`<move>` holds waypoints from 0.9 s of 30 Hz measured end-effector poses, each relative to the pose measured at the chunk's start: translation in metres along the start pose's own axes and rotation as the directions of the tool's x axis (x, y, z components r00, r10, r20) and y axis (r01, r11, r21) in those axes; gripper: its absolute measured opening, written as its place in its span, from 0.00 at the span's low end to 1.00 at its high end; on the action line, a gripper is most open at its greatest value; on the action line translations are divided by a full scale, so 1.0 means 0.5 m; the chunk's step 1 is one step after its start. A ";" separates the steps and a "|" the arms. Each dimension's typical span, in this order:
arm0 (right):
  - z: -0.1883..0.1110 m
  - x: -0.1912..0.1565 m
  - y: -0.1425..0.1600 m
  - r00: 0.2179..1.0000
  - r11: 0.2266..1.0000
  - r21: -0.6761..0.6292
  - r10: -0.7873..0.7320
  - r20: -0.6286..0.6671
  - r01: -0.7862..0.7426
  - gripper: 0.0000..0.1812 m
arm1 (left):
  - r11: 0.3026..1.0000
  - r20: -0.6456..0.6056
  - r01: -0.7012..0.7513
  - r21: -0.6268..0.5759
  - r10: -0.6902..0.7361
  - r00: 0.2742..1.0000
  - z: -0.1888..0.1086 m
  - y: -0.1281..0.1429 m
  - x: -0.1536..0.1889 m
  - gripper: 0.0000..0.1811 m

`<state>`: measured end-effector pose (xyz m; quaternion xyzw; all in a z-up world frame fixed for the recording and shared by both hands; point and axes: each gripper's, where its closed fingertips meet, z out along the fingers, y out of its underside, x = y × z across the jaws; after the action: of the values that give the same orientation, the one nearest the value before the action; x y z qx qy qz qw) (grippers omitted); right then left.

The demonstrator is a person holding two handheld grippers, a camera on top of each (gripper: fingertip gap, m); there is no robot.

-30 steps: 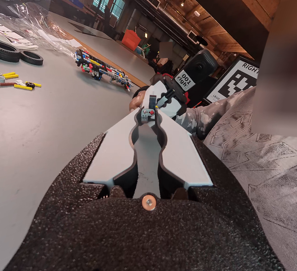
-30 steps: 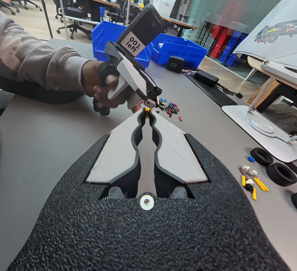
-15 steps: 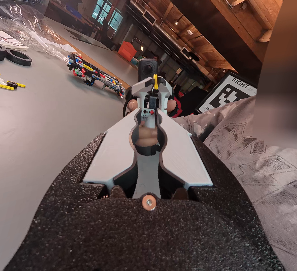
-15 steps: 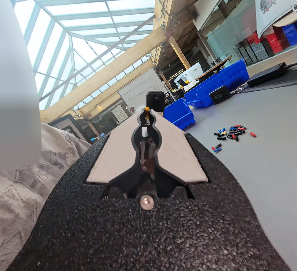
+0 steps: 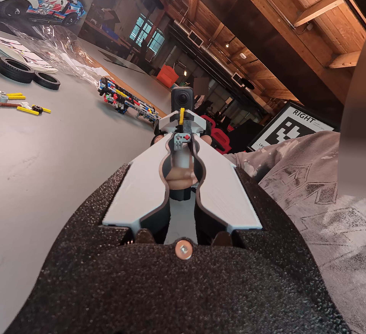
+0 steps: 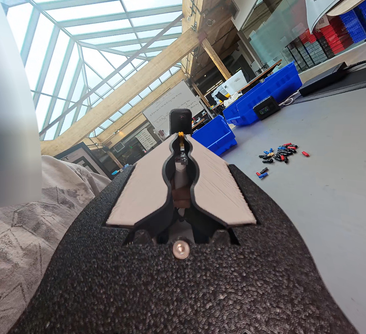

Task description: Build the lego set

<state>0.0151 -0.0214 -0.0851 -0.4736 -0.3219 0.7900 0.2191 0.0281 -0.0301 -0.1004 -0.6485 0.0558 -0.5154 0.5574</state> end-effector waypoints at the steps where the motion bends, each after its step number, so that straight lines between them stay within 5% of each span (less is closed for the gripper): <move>1: 0.000 -0.001 0.001 1.000 1.000 -0.003 0.001 0.004 -0.001 0.01 | 1.000 0.002 0.002 0.002 -0.002 1.000 -0.001 0.000 -0.001 0.08; 7: -0.008 0.017 -0.003 0.997 0.997 -0.055 -0.065 -0.052 0.062 0.01 | 0.999 0.013 0.012 0.033 -0.012 1.000 -0.015 -0.015 -0.011 0.08; 9: -0.023 0.053 0.014 0.974 0.965 -0.216 -0.180 -0.139 0.148 0.01 | 0.999 0.068 -0.021 0.047 0.018 0.998 -0.033 -0.031 -0.030 0.08; 11: -0.063 0.120 0.066 0.889 0.812 -0.528 -0.407 -0.209 0.248 0.01 | 0.997 0.135 -0.068 0.043 0.062 0.989 -0.055 -0.045 -0.053 0.08; 13: -0.113 0.179 0.107 0.763 0.578 -0.757 -0.624 -0.170 0.304 0.01 | 0.996 0.183 -0.086 0.028 0.079 0.980 -0.072 -0.051 -0.074 0.08; 15: -0.135 0.207 0.131 0.680 0.422 -0.849 -0.725 -0.107 0.317 0.01 | 0.996 0.201 -0.080 0.033 0.072 0.977 -0.080 -0.054 -0.085 0.08; 19: -0.154 0.225 0.159 0.626 0.251 -0.918 -0.780 -0.004 0.307 0.02 | 0.997 0.192 -0.074 0.003 0.072 0.979 -0.079 -0.044 -0.083 0.08; 27: -0.194 0.209 0.152 0.681 0.269 -0.926 -0.732 -0.018 0.265 0.09 | 0.987 0.183 -0.133 -0.089 0.148 0.972 -0.074 -0.021 -0.071 0.08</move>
<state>0.0506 0.0229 -0.2362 -0.5487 -0.7518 0.2588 0.2584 -0.0204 -0.0278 -0.1194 -0.7098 0.0680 -0.4083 0.5700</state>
